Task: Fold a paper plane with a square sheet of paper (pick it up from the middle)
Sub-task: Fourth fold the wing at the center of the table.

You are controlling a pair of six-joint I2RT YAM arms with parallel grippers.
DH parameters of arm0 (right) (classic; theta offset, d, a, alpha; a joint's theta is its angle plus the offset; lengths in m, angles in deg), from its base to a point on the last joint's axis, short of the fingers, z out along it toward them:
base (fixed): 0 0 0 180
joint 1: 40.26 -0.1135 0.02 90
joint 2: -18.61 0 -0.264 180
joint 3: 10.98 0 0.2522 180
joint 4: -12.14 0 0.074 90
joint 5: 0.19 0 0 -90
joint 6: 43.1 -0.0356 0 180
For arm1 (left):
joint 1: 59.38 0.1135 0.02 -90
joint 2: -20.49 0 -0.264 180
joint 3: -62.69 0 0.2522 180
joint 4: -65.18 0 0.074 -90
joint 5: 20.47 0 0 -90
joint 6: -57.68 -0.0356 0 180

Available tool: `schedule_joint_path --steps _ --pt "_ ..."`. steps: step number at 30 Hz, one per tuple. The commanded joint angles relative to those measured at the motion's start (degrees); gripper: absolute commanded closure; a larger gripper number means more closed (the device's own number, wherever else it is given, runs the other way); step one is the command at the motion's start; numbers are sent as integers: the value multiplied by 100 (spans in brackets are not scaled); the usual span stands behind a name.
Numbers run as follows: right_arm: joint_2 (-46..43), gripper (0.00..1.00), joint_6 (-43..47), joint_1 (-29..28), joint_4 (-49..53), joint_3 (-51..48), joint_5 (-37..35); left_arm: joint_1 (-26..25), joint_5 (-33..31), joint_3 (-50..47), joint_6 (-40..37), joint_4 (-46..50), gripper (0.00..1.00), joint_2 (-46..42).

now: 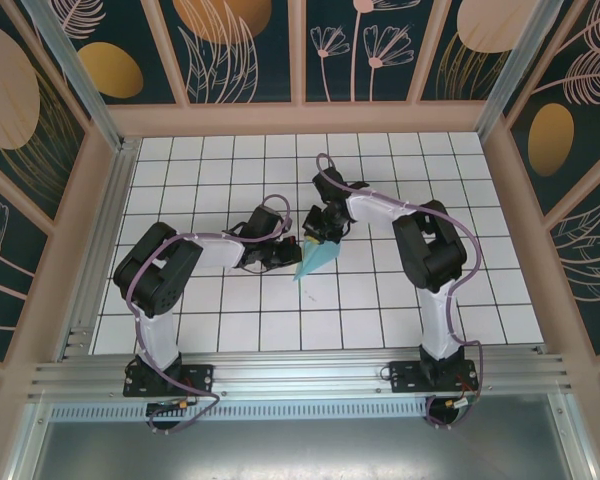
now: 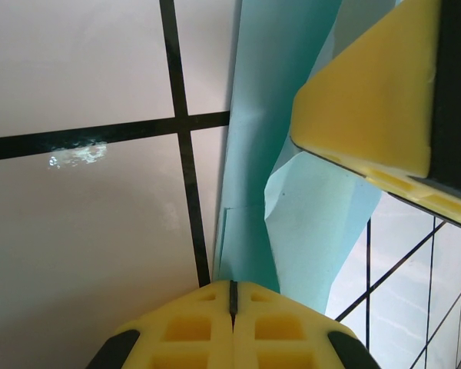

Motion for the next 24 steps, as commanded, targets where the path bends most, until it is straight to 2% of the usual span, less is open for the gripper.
schedule_joint_path --steps 1,10,17,21,24 --pt "163 100 172 -27 -93 106 63 -20 -223 -36 -119 368 100 270" --pt "316 100 286 -29 -18 79 33 -22 -218 22 -144 410 100 230" --pt "316 100 278 -11 53 38 -74 -5 -404 -102 153 355 100 -308" --pt "248 100 257 -7 16 50 -66 -23 8 -488 585 -297 100 -457" --pt "215 100 243 -6 -23 75 -33 -151 130 -611 674 -448 100 -462"
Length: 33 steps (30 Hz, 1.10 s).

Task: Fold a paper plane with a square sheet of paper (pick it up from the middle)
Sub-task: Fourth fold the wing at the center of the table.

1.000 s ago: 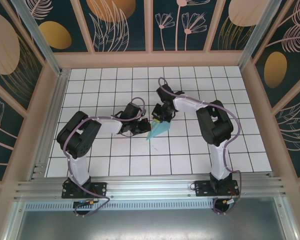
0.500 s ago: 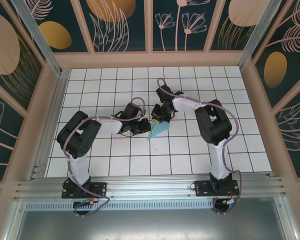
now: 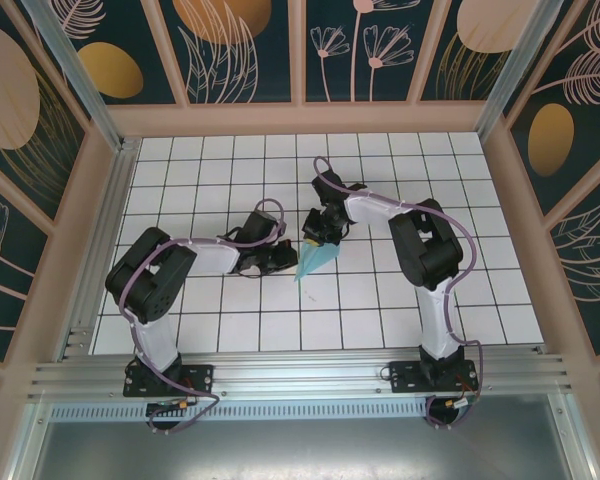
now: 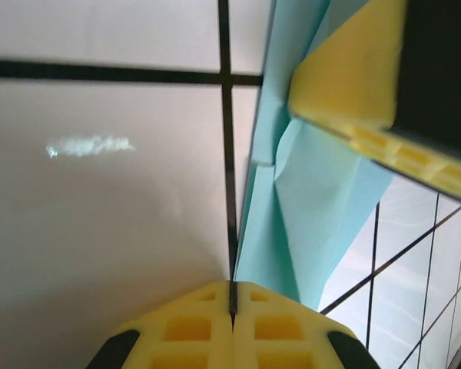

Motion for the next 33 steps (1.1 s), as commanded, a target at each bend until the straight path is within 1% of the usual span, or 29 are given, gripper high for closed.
schedule_joint_path --steps 1,4,8,14,21,27,33 --pt "25 100 24 -9 42 81 -82 -145 230 -150 255 -295 100 -104" --pt "-1 100 7 -1 37 96 -71 -186 201 -216 323 -344 100 -73" --pt "-1 100 23 -1 66 109 -81 -185 -58 -226 292 -74 100 -76" --pt "-83 100 -44 26 -134 79 30 -193 155 -331 247 -191 100 -44" --pt "-183 100 -151 35 -403 8 270 -193 -24 -169 -10 312 100 142" --pt "-102 100 -221 59 -346 -5 114 -200 -66 -133 -56 360 100 186" --pt "-72 100 -190 54 -500 -57 229 -195 -62 -137 -77 388 100 176"
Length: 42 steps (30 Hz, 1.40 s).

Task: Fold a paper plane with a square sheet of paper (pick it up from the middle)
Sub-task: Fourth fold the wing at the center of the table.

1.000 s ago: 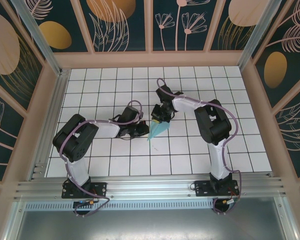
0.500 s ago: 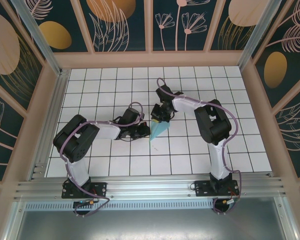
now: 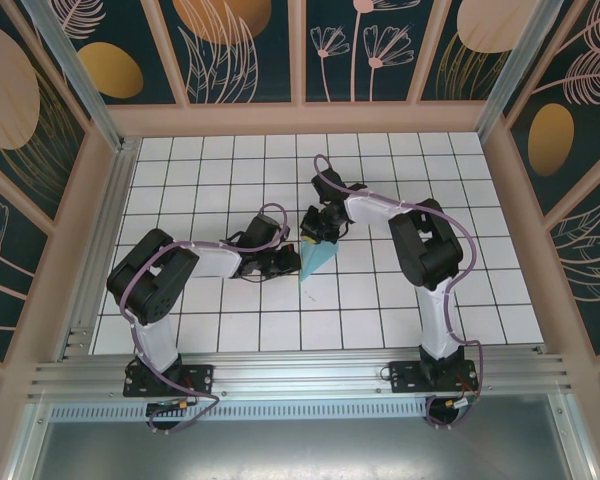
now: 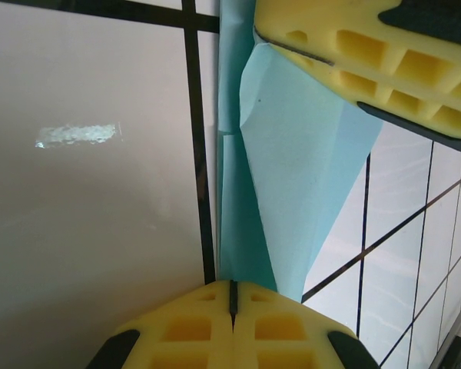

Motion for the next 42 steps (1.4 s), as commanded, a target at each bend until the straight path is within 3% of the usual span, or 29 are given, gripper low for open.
schedule_joint_path --steps 1,10,16,22,27,34,37,42 --pt "-70 100 -15 53 -211 -53 22 -41 -144 -36 -146 564 100 178" --pt "68 100 31 54 -172 -82 -29 -28 59 -79 -83 320 100 140" --pt "63 100 39 49 -168 -93 -22 170 95 -421 348 -290 100 -435" --pt "-17 100 67 48 -167 -66 39 423 540 -790 874 -1486 83 -689" --pt "-53 100 70 49 -177 -64 83 478 949 -772 1214 -2251 73 -355" --pt "-41 100 69 54 -167 -58 84 478 819 -499 1156 -1886 72 92" --pt "-51 100 62 54 -167 -67 92 483 951 -564 1304 -2199 72 170" --pt "-54 100 54 54 -185 -59 119 478 1143 -563 1497 -2556 81 306"
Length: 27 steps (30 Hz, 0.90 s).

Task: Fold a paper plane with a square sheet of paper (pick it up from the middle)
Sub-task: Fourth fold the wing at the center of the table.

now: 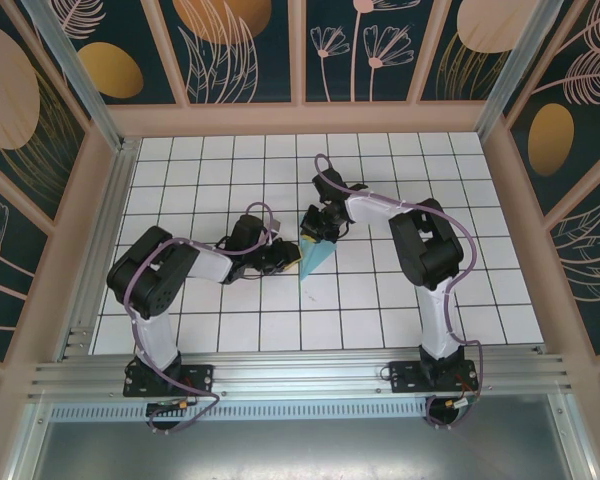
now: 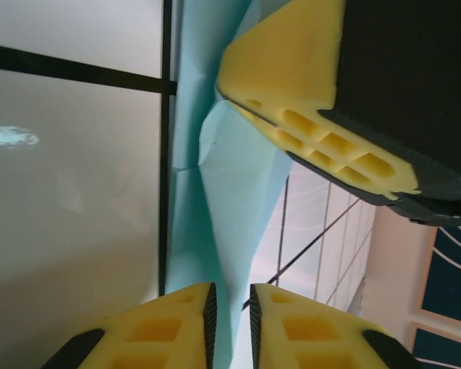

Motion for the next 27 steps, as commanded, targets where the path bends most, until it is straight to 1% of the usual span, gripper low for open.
schedule_joint_path --steps 1,8,13,16,20,23,27 --pt "-54 100 37 28 -65 -21 82 23 220 95 149 -395 82 164" --pt "-54 100 43 28 -58 -20 97 19 209 100 151 -359 82 339" --pt "-58 100 33 22 -60 -8 130 27 145 87 116 -281 79 344" --pt "-71 100 29 26 -67 2 125 21 241 118 177 -383 80 409" --pt "-75 100 15 25 -84 -7 135 28 222 36 225 -478 75 357" --pt "-71 100 0 25 -84 -4 151 28 302 -23 352 -756 70 340" --pt "-80 100 -6 25 -80 -28 134 37 286 -45 349 -787 73 304"
